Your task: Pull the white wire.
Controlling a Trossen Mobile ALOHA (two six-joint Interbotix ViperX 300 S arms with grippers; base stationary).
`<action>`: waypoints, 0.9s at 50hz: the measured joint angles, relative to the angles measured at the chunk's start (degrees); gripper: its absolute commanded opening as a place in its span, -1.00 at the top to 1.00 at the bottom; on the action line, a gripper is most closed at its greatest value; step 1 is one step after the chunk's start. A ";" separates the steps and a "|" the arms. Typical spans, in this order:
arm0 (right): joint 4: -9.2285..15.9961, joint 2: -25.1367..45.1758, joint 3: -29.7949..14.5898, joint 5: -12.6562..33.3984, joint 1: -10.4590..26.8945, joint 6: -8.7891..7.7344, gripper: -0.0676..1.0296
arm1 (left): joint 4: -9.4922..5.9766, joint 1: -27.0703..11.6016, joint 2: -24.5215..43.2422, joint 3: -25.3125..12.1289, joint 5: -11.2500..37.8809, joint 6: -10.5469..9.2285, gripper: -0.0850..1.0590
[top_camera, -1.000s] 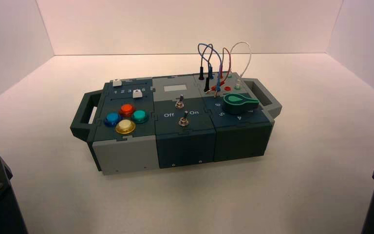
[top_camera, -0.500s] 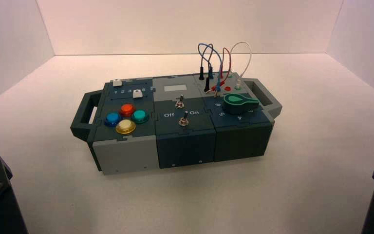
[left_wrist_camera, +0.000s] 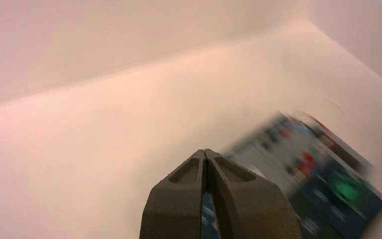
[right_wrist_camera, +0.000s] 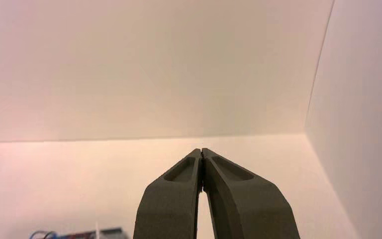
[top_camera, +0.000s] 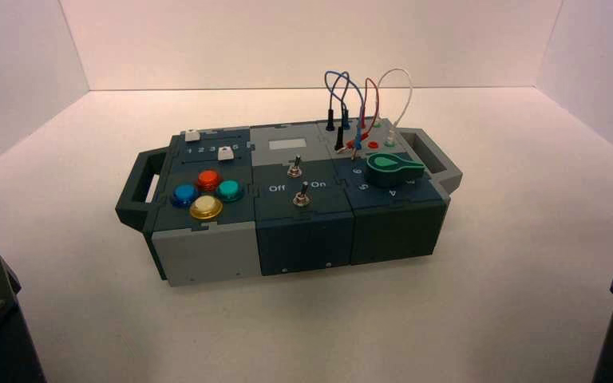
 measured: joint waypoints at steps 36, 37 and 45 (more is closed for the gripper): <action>7.03 9.14 -0.18 19.51 9.84 0.18 0.92 | -1.32 -18.11 12.83 1.76 -10.20 -14.15 0.91; 7.29 9.40 -0.18 19.86 10.28 0.18 0.92 | -1.32 -18.81 13.62 1.76 -10.28 -14.50 0.91; 8.26 11.07 -0.18 20.92 12.04 0.18 0.92 | -2.02 -22.24 17.23 0.97 -10.28 -15.82 0.91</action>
